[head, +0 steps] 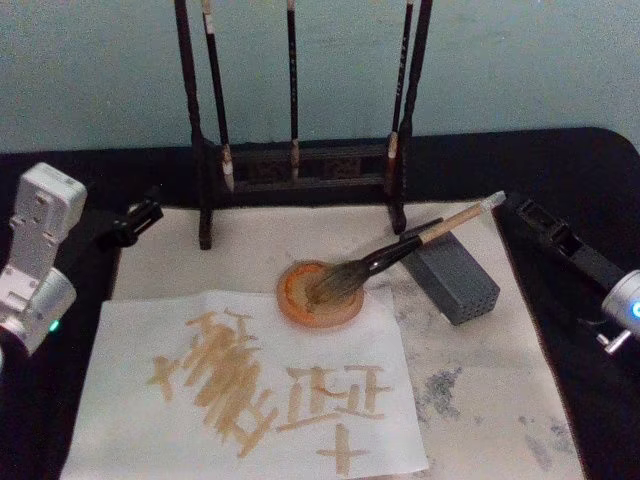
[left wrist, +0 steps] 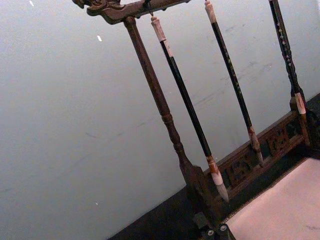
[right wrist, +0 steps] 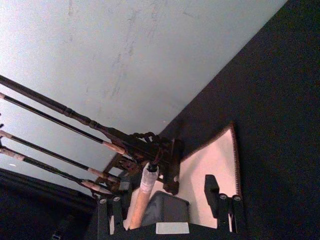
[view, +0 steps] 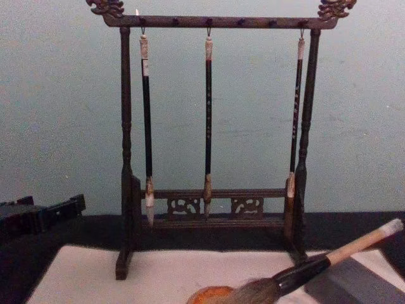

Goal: Pick up the brush from the inkstone, write on the paper, then place the brush back to its original position.

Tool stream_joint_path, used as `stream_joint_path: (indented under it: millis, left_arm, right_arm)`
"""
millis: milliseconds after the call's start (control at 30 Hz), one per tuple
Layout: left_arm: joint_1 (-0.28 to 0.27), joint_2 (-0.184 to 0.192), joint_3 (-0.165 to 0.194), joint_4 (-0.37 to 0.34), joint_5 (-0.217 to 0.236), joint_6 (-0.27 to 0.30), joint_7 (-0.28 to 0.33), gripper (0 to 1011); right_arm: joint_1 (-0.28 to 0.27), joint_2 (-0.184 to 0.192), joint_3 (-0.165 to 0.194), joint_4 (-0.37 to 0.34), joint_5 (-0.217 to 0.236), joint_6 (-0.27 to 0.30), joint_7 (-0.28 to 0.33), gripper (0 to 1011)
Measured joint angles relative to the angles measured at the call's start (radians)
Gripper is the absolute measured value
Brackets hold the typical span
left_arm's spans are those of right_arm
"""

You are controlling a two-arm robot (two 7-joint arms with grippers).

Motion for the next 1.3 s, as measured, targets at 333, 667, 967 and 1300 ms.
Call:
stream_joint_path:
  millis: [333, 667, 967, 1300]
  left_arm:
    - [0.0, 0.0, 0.0, 0.0, 0.0, 0.0, 0.0, 1002]
    - [0.0, 0.0, 0.0, 0.0, 0.0, 0.0, 0.0, 1002]
    - [0.0, 0.0, 0.0, 0.0, 0.0, 0.0, 0.0, 1002]
    - [0.0, 0.0, 0.0, 0.0, 0.0, 0.0, 0.0, 1002]
  right_arm:
    - [-0.064, 0.066, 0.009, -0.113, 0.007, -0.014, -0.072, 1001]
    - [-0.155, 0.153, 0.019, -0.277, -0.002, -0.062, -0.122, 1001]
    - [-0.253, 0.243, 0.032, -0.487, -0.123, -0.156, -0.223, 1002]
    - [-0.295, 0.335, -0.013, -0.68, -0.417, -0.226, -0.277, 1001]
